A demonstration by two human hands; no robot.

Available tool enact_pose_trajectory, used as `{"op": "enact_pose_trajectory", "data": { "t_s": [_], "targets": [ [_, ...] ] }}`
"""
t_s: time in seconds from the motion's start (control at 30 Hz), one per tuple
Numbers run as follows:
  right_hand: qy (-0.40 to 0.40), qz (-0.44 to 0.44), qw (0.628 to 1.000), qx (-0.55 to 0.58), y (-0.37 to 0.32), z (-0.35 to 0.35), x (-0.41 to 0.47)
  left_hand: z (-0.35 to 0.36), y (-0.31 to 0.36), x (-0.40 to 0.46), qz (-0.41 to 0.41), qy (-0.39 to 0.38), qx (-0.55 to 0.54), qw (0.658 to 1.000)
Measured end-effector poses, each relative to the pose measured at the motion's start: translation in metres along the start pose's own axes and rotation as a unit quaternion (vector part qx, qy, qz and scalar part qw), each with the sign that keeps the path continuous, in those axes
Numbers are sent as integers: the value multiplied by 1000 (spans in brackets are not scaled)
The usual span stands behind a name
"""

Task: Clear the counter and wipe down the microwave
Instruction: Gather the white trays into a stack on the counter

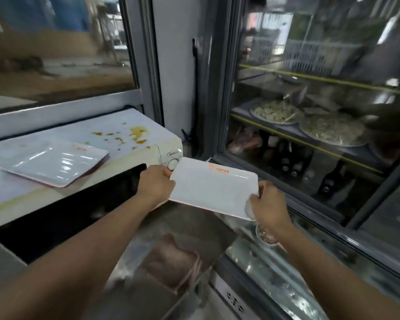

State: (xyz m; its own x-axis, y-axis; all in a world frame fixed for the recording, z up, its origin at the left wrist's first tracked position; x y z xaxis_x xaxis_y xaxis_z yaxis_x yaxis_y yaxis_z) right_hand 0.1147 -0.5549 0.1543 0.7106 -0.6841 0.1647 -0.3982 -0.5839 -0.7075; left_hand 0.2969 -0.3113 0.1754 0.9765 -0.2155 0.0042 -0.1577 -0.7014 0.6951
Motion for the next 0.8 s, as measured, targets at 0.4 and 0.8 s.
{"op": "enact_pose_trajectory", "data": {
  "t_s": [0.4, 0.8],
  "targets": [
    [-50, -119, 991, 31, -139, 28, -4, -139, -53, -27, -65, 115, 24, 991],
    [-118, -110, 984, 79, -259, 143, -18, -261, -150, 25, -99, 155, -6, 983]
  ]
}}
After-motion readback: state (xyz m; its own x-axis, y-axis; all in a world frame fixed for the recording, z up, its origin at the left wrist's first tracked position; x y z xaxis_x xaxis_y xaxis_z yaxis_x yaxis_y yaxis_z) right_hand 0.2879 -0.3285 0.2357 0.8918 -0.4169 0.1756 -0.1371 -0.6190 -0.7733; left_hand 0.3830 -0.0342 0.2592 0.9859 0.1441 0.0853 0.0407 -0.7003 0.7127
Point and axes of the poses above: each hand's wrist, its own x-axis towards the middle knuckle, its own z-axis out of the palm, y = z × x, the point moved 10 cm from there along x, towards the middle knuckle, and after that the axes turned 5 degrees about -z, right-handed, at the moved point
